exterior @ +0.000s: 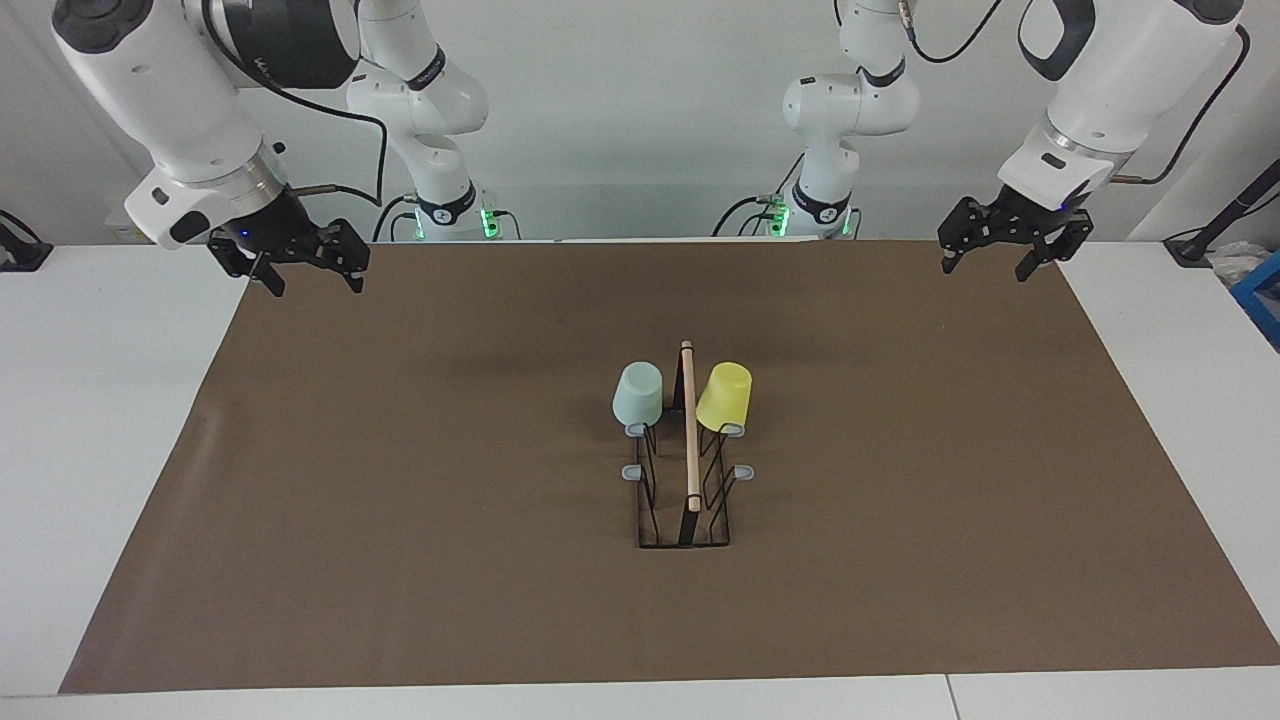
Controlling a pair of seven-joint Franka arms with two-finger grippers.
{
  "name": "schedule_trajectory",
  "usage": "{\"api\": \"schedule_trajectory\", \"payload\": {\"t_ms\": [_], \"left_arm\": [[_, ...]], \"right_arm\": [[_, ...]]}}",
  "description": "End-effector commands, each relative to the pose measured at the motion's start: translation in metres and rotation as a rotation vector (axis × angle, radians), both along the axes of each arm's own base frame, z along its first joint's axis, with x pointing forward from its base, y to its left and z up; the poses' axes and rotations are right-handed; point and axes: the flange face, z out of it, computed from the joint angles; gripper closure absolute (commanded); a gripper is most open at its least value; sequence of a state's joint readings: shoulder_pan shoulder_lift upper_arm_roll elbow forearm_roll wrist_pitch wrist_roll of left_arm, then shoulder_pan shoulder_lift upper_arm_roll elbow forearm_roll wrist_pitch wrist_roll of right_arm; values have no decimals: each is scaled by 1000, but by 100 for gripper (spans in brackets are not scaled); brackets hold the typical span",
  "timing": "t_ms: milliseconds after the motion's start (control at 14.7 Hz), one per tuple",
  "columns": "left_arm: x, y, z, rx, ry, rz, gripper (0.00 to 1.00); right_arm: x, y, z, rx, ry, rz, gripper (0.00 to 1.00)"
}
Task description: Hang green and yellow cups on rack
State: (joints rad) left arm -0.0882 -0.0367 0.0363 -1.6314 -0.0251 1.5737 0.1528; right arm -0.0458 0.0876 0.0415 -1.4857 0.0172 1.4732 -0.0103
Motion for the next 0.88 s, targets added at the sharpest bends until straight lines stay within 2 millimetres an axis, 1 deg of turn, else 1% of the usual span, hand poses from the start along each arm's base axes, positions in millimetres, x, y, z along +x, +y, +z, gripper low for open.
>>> {"api": "schedule_trajectory", "payload": {"t_ms": [0,204,340,408,611,679,815], "left_arm": [[-3,4,-1,16,-2,5,0],[-2,4,0,15,-16,4,0],[-1,4,1,14,-26,6,0],[-1,5,1,13,-26,7,0],[-1,5,0,13,-23,7,0],[-1,5,1,13,-25,6,0],[-1,5,0,13,-23,4,0]], "right_arm": [[7,-3,-3,-11,-3,-17,0],[17,-2,-25,-26,36,-10,0],[30,-2,-16,-29,23,-7,0],[31,0,-10,-28,20,-4,0],[28,0,-4,-30,10,-3,0],[27,6,-2,-31,7,7,0],[22,9,2,-33,4,11,0]]}}
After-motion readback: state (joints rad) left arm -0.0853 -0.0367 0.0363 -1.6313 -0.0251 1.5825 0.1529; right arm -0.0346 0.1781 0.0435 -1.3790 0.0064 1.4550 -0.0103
